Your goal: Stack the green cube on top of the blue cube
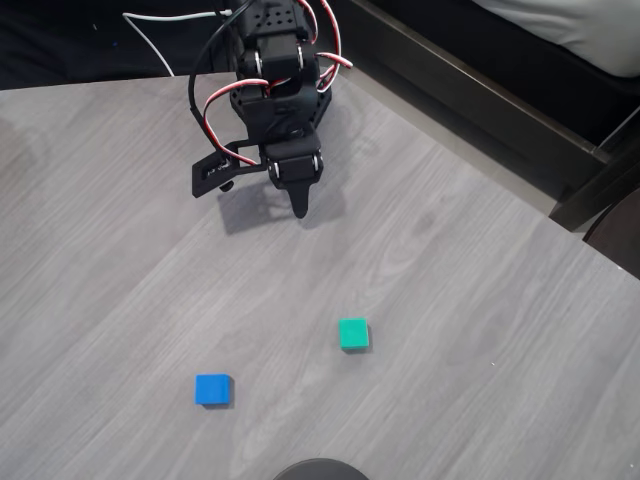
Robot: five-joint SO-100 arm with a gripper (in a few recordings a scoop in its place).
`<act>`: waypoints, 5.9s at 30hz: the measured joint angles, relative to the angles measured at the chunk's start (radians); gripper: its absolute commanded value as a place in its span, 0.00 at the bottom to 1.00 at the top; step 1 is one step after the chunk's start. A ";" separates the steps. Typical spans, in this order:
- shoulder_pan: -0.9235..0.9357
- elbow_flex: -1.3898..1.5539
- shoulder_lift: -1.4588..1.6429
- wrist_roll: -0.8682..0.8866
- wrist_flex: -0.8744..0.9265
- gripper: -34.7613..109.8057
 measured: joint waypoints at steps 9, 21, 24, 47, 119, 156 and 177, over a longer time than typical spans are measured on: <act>0.000 0.000 0.000 0.000 0.000 0.24; 0.000 0.000 0.000 0.000 0.000 0.24; 0.000 0.000 0.000 0.000 0.000 0.24; -0.078 -0.239 -0.127 -0.051 -0.086 0.24; -0.161 -1.597 -2.014 0.183 -0.043 0.47; 0.029 -1.752 -1.994 0.110 0.089 0.24; 0.327 -1.763 -1.922 -0.176 -0.002 0.24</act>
